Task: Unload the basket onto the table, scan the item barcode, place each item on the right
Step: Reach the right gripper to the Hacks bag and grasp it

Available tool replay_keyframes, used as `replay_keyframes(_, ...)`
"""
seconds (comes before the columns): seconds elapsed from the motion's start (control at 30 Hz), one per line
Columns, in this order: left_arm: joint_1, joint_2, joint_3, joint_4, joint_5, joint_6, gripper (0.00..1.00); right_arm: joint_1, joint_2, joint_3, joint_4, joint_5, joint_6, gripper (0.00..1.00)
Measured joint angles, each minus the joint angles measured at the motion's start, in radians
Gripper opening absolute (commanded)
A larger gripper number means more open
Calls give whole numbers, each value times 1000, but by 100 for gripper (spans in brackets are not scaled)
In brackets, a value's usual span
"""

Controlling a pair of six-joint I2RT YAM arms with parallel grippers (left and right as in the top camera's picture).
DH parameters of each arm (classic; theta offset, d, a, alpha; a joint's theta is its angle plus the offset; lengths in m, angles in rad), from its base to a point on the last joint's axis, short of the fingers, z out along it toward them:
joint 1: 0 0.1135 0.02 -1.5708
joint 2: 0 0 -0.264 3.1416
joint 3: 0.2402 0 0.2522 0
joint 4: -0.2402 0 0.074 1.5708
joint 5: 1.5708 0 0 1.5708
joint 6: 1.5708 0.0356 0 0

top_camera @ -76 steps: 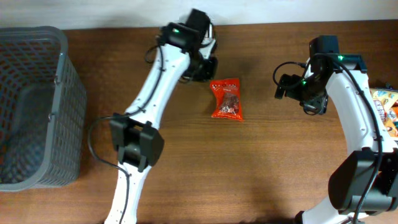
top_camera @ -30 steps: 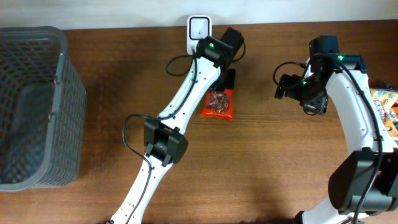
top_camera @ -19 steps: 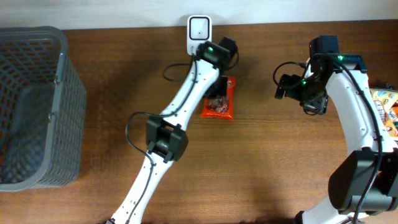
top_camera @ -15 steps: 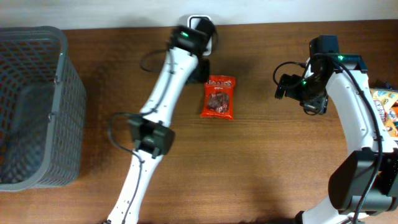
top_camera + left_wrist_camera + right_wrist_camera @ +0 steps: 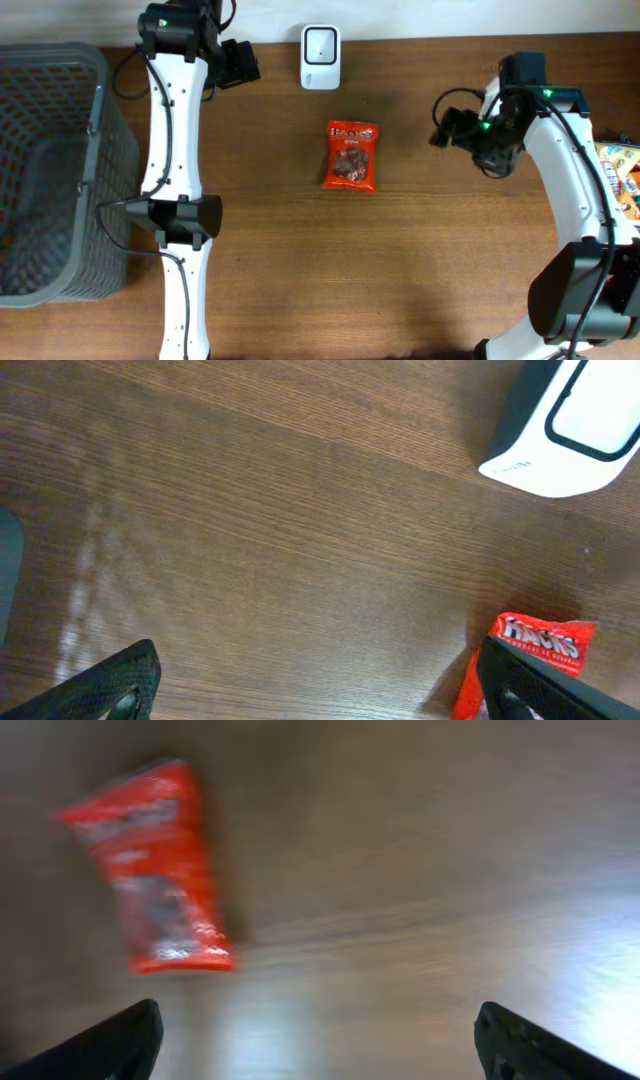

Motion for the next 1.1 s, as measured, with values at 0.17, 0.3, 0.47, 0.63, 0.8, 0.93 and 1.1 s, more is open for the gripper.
replay_keyframes(0.17,-2,0,0,0,0,0,99,113,0,0,127,-68,0,98)
replay_keyframes(0.3,-1,0,0,0,0,0,99,280,21,0,175,55,39,98)
replay_keyframes(0.47,-1,0,0,0,0,0,99,399,143,0,274,219,161,100)
replay_keyframes(0.63,-1,0,0,0,0,0,99,473,284,-1,381,261,187,95)
replay_keyframes(0.8,-1,0,0,0,0,0,99,487,358,-1,414,333,193,72)
replay_keyframes(0.93,-1,0,0,0,0,0,99,489,370,-1,417,351,200,59)
replay_keyframes(1.1,-1,0,0,0,0,0,99,490,370,2,424,354,205,48)
